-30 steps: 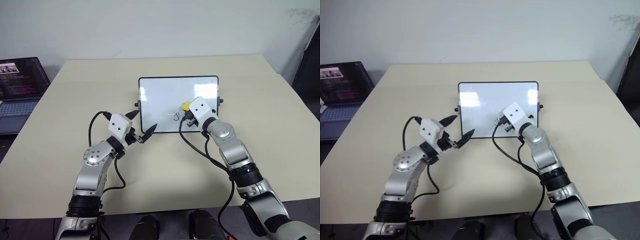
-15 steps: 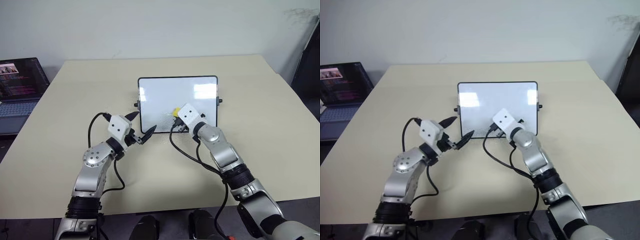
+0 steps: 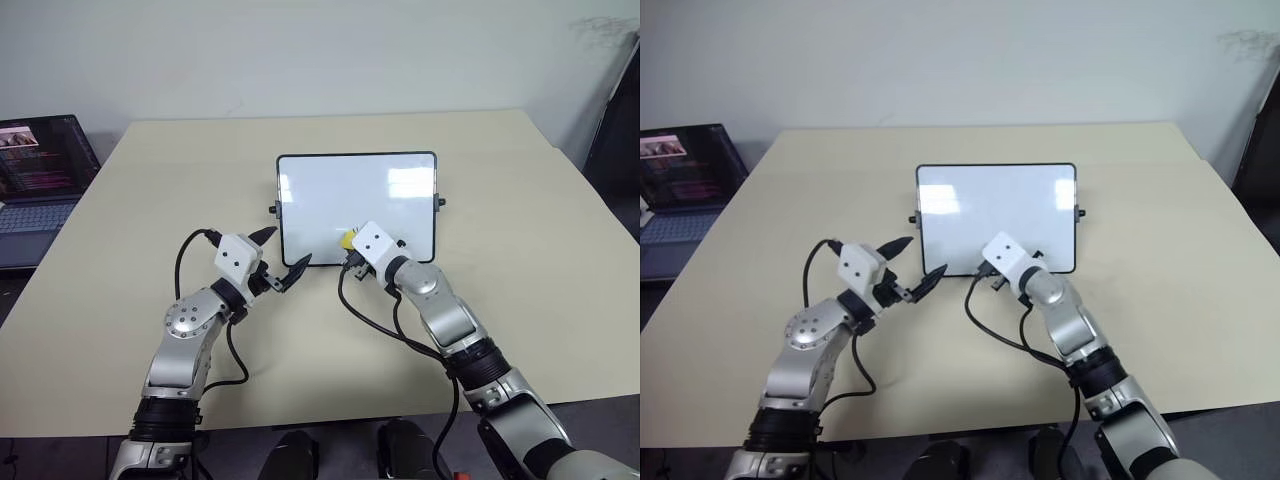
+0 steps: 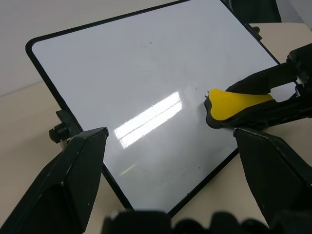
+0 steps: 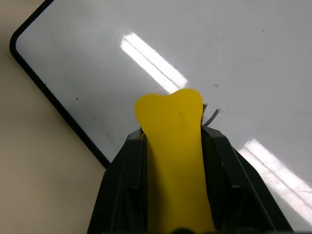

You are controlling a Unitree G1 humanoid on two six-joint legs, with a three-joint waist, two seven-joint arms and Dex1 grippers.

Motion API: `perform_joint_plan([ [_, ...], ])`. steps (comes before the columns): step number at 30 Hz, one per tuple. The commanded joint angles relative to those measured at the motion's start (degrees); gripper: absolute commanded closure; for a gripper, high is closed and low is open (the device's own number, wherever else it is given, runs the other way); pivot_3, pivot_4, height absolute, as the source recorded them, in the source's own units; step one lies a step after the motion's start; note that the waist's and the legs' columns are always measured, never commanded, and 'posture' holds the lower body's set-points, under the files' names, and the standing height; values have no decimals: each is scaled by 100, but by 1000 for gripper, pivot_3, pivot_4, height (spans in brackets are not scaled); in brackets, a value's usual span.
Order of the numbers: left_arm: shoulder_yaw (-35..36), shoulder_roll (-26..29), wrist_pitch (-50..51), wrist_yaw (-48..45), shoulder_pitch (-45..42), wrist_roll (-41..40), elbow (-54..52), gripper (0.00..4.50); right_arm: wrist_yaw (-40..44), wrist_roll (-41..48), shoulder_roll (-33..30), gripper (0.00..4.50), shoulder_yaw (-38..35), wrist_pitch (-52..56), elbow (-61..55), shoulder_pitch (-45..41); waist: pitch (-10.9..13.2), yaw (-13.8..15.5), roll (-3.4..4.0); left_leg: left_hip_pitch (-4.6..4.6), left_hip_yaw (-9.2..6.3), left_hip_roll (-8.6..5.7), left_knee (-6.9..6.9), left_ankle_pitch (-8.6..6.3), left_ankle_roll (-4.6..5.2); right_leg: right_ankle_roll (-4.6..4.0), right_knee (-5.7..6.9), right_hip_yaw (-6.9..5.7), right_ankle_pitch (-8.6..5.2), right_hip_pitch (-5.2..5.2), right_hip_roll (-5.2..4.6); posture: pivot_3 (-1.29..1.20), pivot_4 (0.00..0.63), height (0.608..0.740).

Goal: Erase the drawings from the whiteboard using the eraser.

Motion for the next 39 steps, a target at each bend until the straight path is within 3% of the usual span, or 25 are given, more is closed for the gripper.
perform_joint_plan([
  [1,110,66,-32,15,-37,-68,-174,0,91,-18,-116,3305,-36,95,-266,35,0,5,0,0,0,0,0,0,0,0,0,0,0,0,0,0,150,740],
  [9,69,46,-27,8,-95,-52,-127,0,-179,147,-103,3305,-441,-75,-379,-113,0,9,0,-1,0,0,0,0,0,0,-1,-1,0,0,0,0,150,740],
  [13,38,20,-32,4,-140,-43,-94,0,-394,118,-84,2055,-587,-224,-138,-283,0,8,0,-1,0,-1,0,0,0,0,-1,-1,0,0,0,0,150,740],
  [18,36,15,-41,-9,-200,-48,-50,0,-493,107,-77,140,-635,-378,252,-521,0,2,0,-1,0,0,-2,0,0,0,-2,-1,0,-1,0,0,150,740],
  [19,36,16,-43,-11,-205,-48,-46,0,-510,111,-68,13,-640,-404,304,-562,0,2,0,-2,1,0,-2,1,-1,0,-3,0,0,-1,0,0,150,740],
  [29,60,37,-15,12,-163,-48,-118,0,-565,104,192,13,-492,-492,396,-600,0,2,0,-2,1,1,-2,0,0,0,-4,1,0,-2,0,0,150,740],
  [39,68,40,-5,19,-150,-53,-145,0,-433,95,40,13,-525,-362,237,-406,0,6,0,-2,1,0,-2,0,0,0,-4,0,0,-1,0,0,150,740],
])
